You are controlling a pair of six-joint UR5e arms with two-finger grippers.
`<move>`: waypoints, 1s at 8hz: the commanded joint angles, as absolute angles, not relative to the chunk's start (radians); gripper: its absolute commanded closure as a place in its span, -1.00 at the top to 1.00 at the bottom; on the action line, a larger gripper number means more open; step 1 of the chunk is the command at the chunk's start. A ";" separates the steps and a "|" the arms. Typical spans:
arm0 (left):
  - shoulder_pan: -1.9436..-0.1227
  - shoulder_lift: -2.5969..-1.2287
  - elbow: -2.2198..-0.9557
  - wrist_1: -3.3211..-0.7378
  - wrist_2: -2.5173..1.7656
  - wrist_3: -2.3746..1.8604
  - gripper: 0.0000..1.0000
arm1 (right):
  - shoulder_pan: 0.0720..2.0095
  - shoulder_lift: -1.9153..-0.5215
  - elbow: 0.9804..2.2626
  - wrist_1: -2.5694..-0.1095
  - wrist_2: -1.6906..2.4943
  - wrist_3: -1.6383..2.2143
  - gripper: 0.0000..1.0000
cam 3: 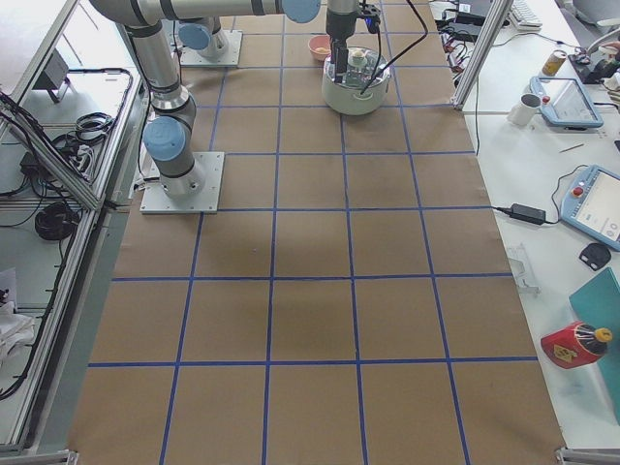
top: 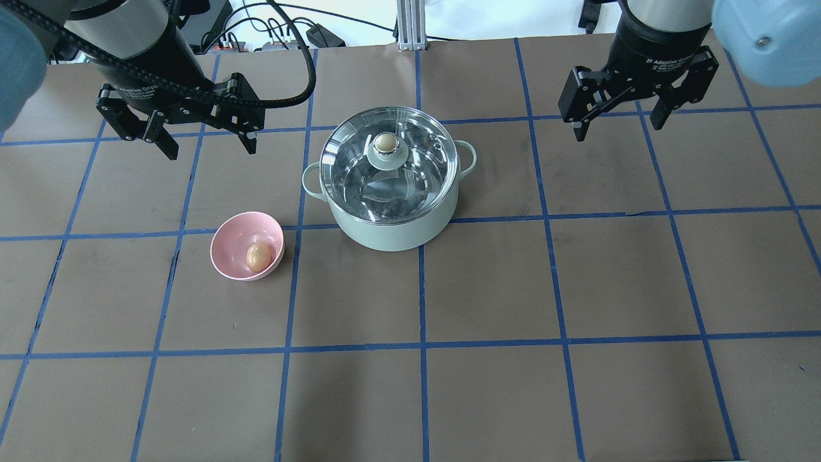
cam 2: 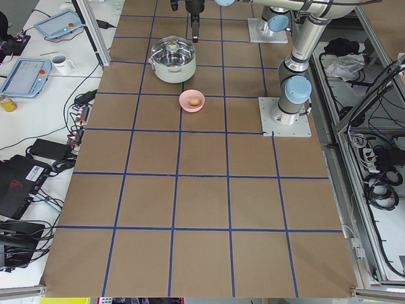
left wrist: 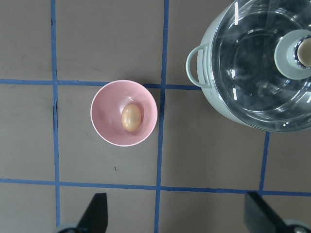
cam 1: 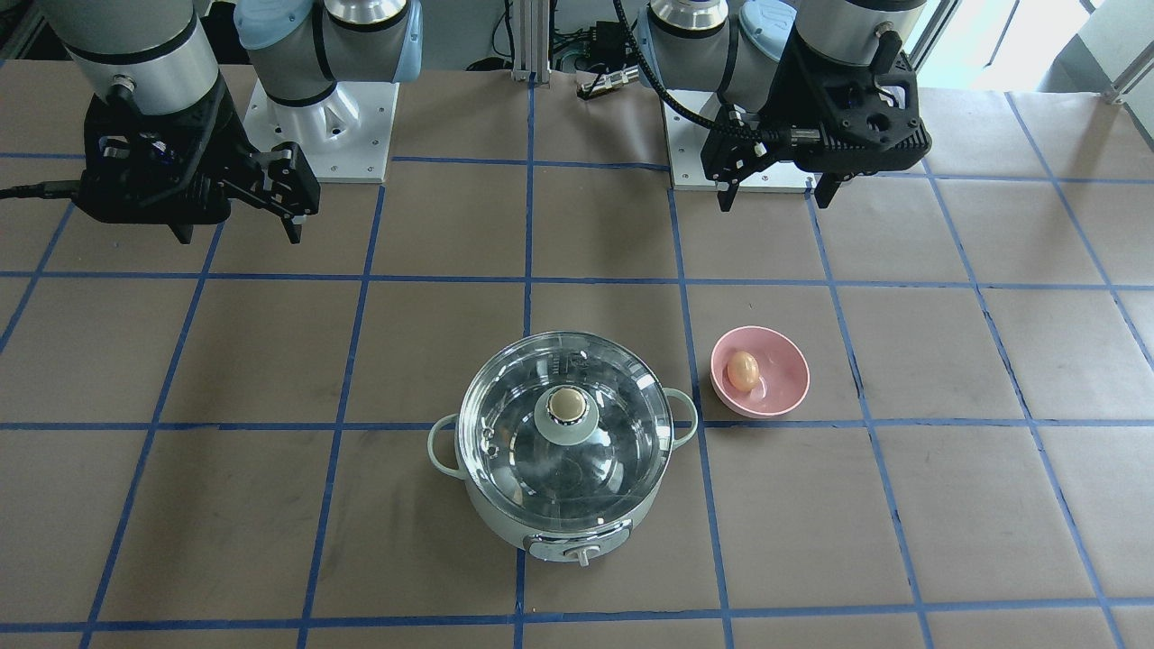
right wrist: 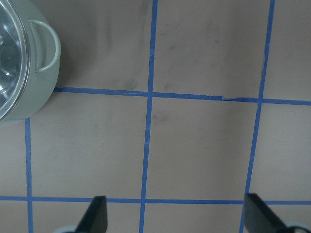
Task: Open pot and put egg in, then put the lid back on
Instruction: 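Lower the left gripper to the egg while the right gripper nears the lid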
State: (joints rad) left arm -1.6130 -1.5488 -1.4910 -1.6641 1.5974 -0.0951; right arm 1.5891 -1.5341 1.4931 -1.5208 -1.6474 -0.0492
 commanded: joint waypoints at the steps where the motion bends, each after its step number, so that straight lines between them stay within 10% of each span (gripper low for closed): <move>1: -1.612 -1.551 -1.491 -1.664 1.595 -0.095 1.00 | 1.589 -1.535 1.493 -1.554 -1.649 -0.048 1.00; 8: -1.514 -1.719 -1.703 -1.418 1.595 -0.014 1.00 | 1.592 -1.528 1.509 -1.480 -1.646 -0.072 1.00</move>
